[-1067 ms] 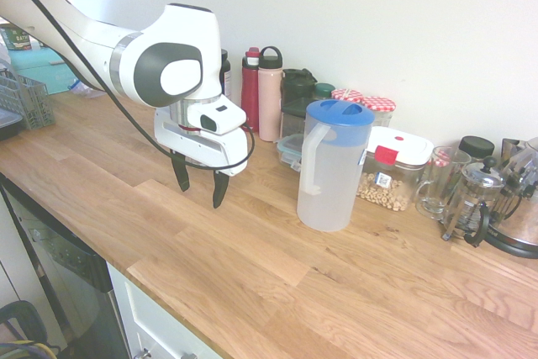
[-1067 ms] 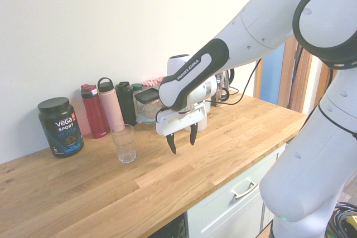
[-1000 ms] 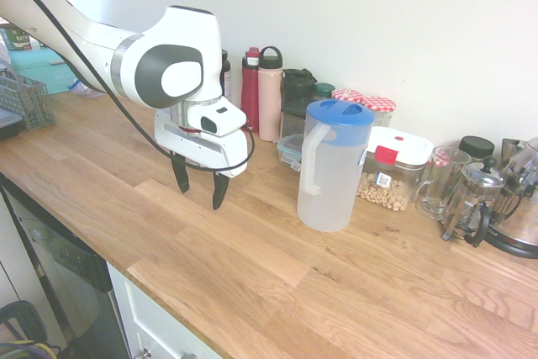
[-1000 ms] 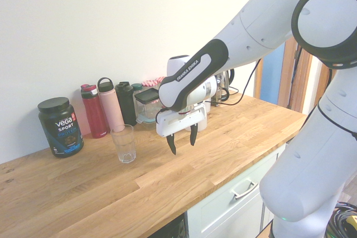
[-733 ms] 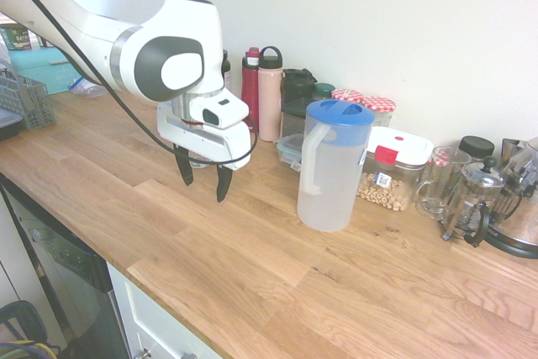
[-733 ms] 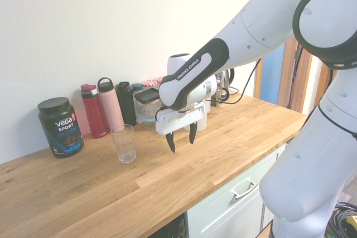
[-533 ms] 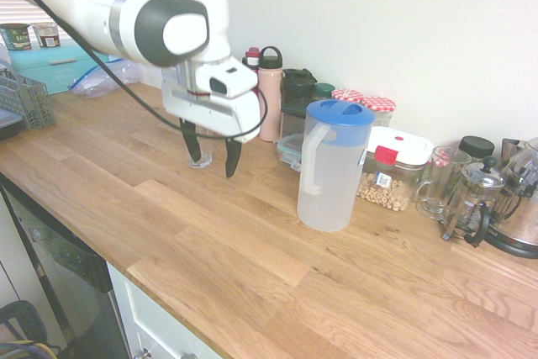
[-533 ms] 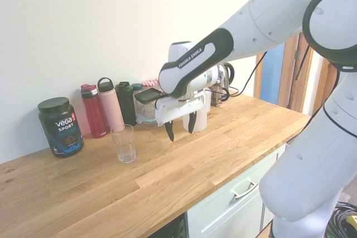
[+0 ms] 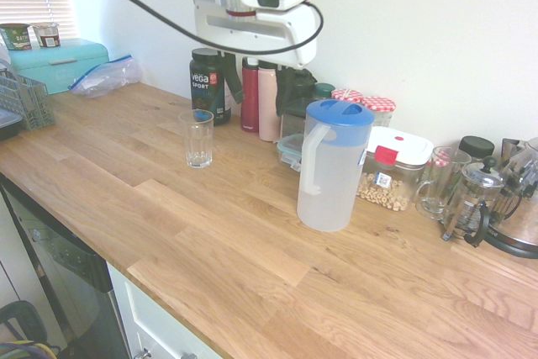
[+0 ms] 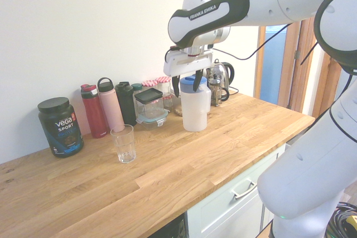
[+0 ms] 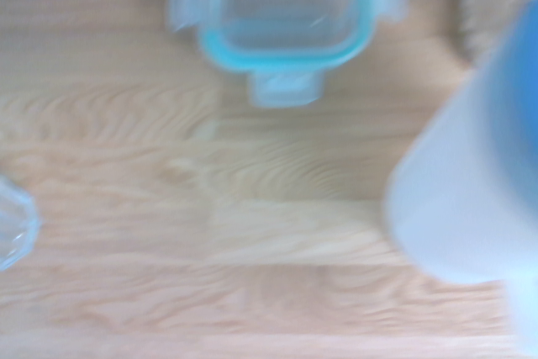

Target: Pour me some water

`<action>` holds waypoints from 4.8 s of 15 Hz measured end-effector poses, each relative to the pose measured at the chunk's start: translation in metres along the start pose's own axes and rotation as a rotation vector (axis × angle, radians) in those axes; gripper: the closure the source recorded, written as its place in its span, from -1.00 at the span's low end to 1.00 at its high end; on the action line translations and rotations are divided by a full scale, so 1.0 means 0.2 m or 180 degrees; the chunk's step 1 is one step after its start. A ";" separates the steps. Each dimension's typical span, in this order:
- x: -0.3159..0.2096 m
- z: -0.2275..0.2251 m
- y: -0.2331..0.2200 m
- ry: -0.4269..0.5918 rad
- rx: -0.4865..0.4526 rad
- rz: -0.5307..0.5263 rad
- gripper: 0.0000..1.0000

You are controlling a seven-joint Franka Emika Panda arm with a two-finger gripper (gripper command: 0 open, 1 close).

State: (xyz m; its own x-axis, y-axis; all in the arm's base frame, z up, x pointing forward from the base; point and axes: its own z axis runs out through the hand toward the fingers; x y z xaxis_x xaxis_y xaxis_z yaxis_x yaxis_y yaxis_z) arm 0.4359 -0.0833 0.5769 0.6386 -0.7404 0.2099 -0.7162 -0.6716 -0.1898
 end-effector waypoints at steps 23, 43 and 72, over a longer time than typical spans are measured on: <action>0.32 0.38 0.27 0.0143 -0.0105 0.0278 1.00; 0.32 0.36 0.27 0.0170 -0.0088 0.0245 1.00; -0.36 0.03 -0.50 -0.0212 -0.0676 -0.2477 1.00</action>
State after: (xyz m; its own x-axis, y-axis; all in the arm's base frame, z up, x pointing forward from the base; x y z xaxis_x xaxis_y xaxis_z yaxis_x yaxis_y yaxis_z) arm 0.4636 0.0381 0.5743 0.9866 -0.0679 0.1481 -0.0937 -0.9801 0.1748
